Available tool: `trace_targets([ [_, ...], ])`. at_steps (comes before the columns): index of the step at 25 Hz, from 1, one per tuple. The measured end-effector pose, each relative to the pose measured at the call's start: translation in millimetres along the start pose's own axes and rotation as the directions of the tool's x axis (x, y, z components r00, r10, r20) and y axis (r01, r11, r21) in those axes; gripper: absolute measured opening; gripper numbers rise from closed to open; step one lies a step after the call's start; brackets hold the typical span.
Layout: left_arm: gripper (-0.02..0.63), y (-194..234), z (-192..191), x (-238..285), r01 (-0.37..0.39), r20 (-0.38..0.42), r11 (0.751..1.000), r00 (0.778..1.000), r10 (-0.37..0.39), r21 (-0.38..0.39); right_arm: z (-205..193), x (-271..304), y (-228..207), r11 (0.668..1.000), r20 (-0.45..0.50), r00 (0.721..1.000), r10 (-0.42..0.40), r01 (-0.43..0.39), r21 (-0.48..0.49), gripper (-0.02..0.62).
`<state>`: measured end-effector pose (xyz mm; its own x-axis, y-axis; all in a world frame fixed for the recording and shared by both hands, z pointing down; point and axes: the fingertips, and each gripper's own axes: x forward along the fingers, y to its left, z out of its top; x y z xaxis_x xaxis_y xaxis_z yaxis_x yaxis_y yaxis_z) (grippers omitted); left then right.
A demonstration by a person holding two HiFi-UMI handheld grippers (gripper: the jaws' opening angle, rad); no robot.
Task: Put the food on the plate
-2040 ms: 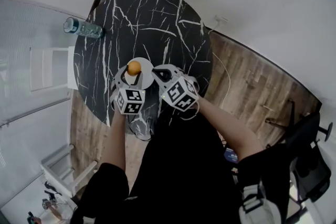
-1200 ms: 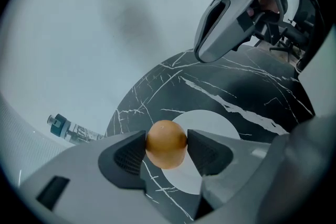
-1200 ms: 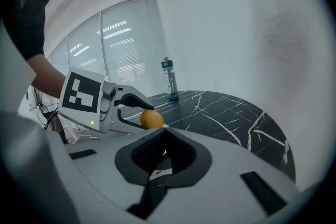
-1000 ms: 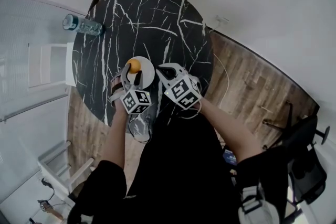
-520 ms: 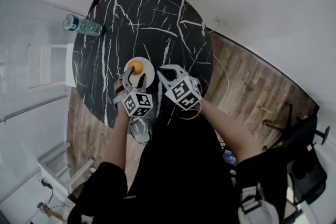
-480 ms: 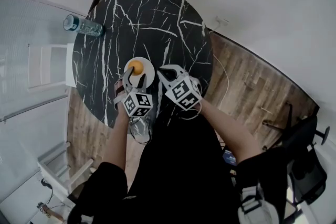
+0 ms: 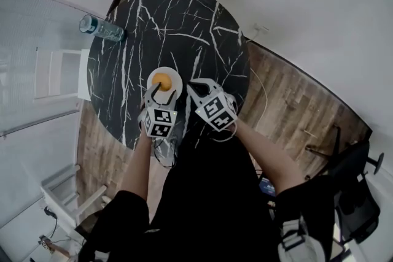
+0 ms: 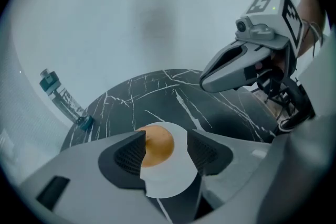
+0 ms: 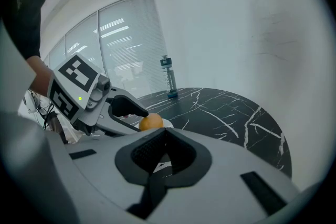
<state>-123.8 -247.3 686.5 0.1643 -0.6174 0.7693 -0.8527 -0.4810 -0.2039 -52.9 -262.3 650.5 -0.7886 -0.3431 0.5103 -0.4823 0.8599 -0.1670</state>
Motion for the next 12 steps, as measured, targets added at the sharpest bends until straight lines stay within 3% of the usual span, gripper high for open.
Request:
trace_targets([
  [5, 0.242, 3.3, -6.8, -0.9, 0.023, 0.014, 0.978, 1.000, -0.021, -0.208, 1.3, -8.2, 4.1, 1.000, 0.000, 1.000, -0.006, 0.006, -0.002, -0.003],
  [12, 0.242, 6.8, -1.2, -13.5, 0.015, 0.060, 0.959, 0.998, 0.002, -0.282, 2.4, -16.2, 6.4, 1.000, 0.003, 1.000, -0.027, 0.027, -0.008, -0.003],
])
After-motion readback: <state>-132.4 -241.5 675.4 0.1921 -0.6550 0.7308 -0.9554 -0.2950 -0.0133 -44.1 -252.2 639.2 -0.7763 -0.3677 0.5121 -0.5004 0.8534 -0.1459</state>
